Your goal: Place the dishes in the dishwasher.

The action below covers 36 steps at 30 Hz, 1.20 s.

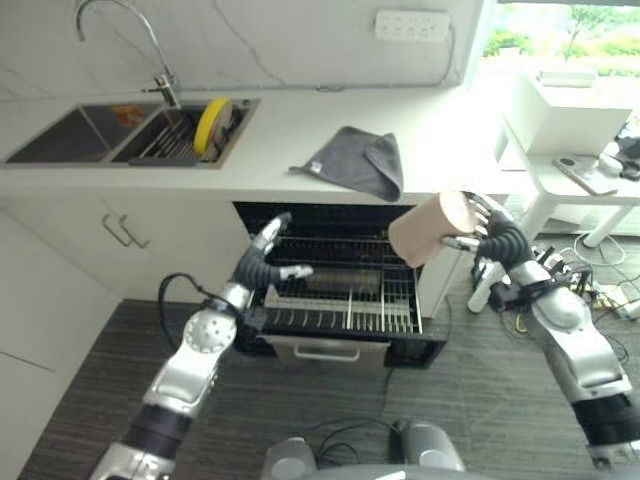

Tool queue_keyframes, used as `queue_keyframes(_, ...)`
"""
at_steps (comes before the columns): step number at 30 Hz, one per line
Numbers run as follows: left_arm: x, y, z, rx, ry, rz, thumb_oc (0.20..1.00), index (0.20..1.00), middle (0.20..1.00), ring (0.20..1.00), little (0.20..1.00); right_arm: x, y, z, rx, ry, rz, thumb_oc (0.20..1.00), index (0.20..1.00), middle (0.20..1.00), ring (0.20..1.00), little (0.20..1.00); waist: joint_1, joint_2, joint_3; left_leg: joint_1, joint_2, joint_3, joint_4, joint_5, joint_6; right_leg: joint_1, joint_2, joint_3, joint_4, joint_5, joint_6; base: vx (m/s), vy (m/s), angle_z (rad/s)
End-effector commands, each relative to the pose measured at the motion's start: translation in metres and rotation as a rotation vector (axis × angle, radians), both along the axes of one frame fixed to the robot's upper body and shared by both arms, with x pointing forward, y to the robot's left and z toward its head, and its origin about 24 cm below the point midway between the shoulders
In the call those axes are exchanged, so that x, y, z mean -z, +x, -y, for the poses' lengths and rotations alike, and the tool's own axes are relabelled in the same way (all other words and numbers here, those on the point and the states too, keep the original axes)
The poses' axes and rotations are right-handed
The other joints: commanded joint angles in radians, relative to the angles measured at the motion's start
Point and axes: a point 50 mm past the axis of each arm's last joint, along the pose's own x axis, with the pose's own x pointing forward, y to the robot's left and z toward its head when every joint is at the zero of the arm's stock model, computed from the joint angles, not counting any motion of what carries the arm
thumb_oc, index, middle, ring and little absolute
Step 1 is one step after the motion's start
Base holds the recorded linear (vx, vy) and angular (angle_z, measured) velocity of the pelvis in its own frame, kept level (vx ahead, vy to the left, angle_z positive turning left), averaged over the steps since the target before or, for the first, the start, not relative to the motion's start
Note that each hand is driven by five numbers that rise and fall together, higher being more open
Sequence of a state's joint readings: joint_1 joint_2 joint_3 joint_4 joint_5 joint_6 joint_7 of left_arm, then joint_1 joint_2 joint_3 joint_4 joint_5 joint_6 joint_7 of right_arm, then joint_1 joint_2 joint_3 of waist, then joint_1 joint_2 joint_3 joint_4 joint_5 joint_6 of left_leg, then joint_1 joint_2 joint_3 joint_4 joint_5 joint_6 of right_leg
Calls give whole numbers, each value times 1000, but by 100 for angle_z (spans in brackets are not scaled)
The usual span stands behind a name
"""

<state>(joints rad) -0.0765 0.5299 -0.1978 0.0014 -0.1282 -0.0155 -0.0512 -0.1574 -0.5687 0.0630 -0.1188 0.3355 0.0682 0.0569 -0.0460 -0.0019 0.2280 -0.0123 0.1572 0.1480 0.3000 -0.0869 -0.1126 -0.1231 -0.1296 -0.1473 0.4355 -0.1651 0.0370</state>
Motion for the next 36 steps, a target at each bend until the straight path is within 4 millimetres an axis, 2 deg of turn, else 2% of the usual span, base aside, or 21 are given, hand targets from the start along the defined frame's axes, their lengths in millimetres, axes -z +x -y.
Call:
queue_keyframes(1, 5, -2, -8, 45, 161, -109, 1000, 1000, 1000, 1000, 1000, -38, -3, 0, -16, 30, 189, 200, 200, 200, 200, 200, 1, -11, -16, 25, 56, -10, 99, -133, 31, 129, -37, -2, -44, -51, 77, 152, 8, 2)
queue_keyframes(2, 13, -5, -10, 55, 212, -164, 1000, 1000, 1000, 1000, 1000, -38, -3, 1, -14, 28, 178, 200, 200, 200, 200, 200, -1, -9, -17, 29, 58, -6, 99, -132, 31, 133, -38, -2, -43, -51, 80, 138, 8, 1)
queue_keyframes(7, 28, -10, -19, 46, 328, -270, 1000, 1000, 1000, 1000, 1000, -36, -4, 3, -23, 18, 150, 200, 200, 200, 200, 200, -11, -3, -19, 36, 68, 4, 103, -122, 30, 140, -41, -1, -44, -47, 88, 121, 11, -2)
queue_keyframes(15, 21, -12, -18, 69, 365, -213, 1000, 1000, 1000, 1000, 1000, -33, -5, 5, -26, 32, 117, 200, 200, 200, 200, 200, -10, 1, 2, 6, 92, -1, 168, -121, 21, 117, -57, 5, 14, -50, 91, 123, -1, -2)
queue_keyframes(23, 9, -13, -24, 67, 433, -159, 1000, 1000, 1000, 1000, 1000, -28, -3, 2, -32, 35, 85, 200, 200, 200, 200, 200, -2, 3, 39, -74, 118, -39, 293, -150, 19, 23, -115, 18, 158, -60, 104, 55, 3, 0)
queue_keyframes(36, 22, -2, -26, 106, 623, -256, 1000, 1000, 1000, 1000, 1000, -24, 11, -11, -64, 48, 55, 200, 200, 200, 200, 200, -12, 2, 82, -158, 135, -68, 373, -161, -1, -84, -172, 45, 248, -45, 141, -3, 6, 2)
